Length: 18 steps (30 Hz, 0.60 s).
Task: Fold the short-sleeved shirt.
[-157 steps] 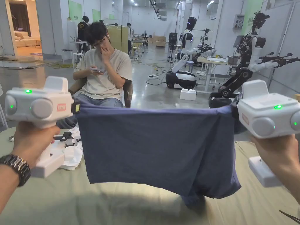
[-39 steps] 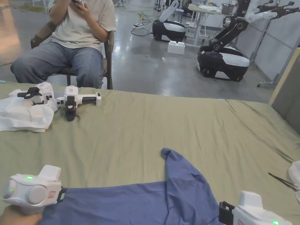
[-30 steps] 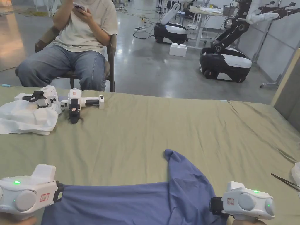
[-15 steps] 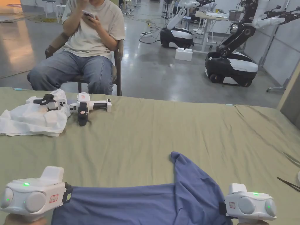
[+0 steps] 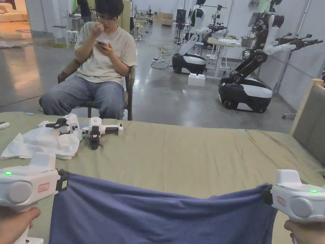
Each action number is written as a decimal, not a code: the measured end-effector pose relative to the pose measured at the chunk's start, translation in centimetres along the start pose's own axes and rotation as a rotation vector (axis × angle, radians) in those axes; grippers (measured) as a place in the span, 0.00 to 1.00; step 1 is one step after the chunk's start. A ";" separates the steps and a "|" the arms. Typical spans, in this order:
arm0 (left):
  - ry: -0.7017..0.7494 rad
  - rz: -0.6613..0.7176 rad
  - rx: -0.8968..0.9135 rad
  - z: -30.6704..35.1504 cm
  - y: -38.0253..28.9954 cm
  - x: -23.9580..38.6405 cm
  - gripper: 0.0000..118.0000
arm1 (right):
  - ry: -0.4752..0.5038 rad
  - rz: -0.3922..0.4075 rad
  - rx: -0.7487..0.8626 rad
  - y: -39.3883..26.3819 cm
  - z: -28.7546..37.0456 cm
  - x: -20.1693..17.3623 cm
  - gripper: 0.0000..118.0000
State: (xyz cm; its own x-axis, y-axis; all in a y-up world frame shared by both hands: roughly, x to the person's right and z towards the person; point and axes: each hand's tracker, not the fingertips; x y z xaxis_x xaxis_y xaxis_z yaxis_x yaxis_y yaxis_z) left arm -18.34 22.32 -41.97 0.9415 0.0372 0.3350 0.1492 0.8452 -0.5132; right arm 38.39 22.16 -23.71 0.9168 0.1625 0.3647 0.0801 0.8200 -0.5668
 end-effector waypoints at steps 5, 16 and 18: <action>0.009 -0.011 0.105 5.0 4.5 -0.3 0.00 | 0.003 0.010 0.135 3.6 5.2 0.8 0.03; 0.039 0.008 0.259 11.1 13.8 -1.8 0.00 | 0.017 0.021 0.336 11.9 13.2 0.3 0.03; 0.053 -0.001 0.280 11.6 15.6 -1.7 0.00 | 0.015 0.023 0.358 13.5 13.7 -0.2 0.03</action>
State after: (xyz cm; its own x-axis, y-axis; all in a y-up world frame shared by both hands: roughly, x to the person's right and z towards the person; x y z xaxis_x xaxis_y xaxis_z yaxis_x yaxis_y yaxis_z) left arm -21.16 41.61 -41.37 0.9570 0.0144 0.2898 0.0680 0.9598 -0.2722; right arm 33.95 40.76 -21.27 0.9227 0.1770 0.3424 -0.0802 0.9571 -0.2786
